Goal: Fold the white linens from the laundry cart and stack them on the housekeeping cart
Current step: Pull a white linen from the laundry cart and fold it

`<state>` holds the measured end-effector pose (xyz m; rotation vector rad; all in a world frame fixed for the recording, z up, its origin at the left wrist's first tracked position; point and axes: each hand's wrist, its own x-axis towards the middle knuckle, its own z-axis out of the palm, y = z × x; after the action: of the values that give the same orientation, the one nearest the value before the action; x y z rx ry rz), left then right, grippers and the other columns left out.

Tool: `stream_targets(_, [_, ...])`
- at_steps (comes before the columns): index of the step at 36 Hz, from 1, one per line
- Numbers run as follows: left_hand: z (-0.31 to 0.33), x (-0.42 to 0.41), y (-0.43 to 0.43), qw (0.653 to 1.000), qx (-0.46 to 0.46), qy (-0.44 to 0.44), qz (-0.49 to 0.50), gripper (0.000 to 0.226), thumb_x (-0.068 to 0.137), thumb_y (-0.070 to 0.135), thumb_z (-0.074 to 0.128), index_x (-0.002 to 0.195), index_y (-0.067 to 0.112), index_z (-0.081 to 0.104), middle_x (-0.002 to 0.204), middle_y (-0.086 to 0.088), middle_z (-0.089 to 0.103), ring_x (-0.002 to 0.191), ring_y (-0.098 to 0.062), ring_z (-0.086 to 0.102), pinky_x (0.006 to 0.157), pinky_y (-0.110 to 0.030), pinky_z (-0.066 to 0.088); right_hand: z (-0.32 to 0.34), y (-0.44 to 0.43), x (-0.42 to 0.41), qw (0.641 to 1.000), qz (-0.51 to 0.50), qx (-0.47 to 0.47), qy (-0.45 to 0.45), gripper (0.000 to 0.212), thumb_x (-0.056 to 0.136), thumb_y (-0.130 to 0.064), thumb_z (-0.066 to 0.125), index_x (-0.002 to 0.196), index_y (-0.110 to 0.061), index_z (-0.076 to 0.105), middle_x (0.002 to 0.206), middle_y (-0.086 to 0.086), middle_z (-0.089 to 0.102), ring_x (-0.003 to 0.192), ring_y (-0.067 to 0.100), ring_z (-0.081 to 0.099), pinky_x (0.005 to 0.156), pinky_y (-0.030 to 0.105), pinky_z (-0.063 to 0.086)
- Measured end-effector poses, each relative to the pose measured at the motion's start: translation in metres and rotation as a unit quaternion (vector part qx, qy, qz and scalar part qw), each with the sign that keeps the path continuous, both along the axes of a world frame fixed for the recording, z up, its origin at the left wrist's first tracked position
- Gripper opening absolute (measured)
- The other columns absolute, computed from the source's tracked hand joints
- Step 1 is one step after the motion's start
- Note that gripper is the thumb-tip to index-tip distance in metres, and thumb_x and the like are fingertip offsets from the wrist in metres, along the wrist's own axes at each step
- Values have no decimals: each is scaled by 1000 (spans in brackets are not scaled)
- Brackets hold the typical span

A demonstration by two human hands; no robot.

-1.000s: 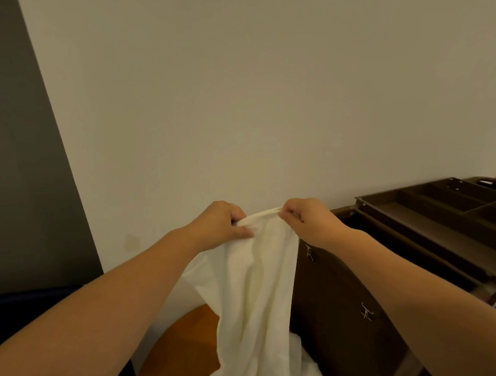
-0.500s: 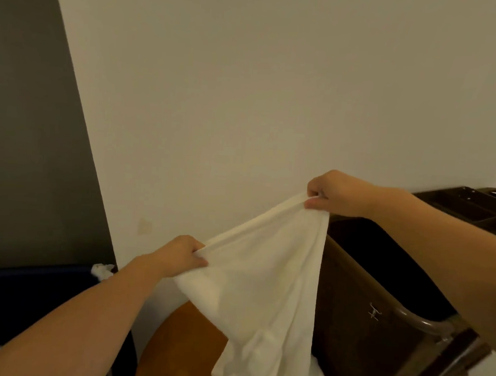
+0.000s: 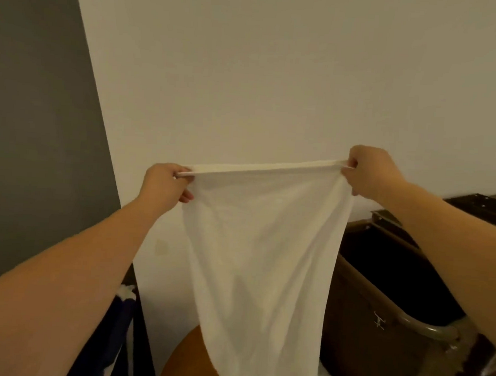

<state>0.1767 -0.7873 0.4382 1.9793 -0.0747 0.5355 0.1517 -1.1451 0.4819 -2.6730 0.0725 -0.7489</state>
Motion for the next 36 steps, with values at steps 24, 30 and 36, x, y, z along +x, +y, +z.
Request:
stream_targets(24, [227, -224, -153, 943, -258, -209, 16, 9, 102, 11, 43, 104, 6, 50, 112, -17, 59, 79, -25, 68, 72, -34, 57, 191, -92, -146, 772, 222, 569, -176, 11, 91, -4, 45, 89, -6, 55, 104, 22, 63, 85, 38, 68, 76, 48, 59])
stream_targets(30, [384, -297, -173, 890, -207, -405, 3, 9, 101, 12, 45, 98, 12, 53, 92, -3, 61, 71, -15, 67, 75, -30, 59, 332, -105, -215, 709, 300, 521, -370, 11, 92, -11, 46, 88, -14, 56, 94, 11, 64, 83, 28, 68, 66, 37, 60])
stream_targets(36, [489, -347, -185, 843, -182, -504, 47, 14, 96, 20, 53, 83, 25, 52, 87, 2, 64, 83, -15, 69, 79, -33, 59, 429, -110, -280, 686, 276, 478, -474, 9, 88, -21, 40, 88, -21, 48, 91, 0, 57, 92, 23, 61, 84, 42, 55])
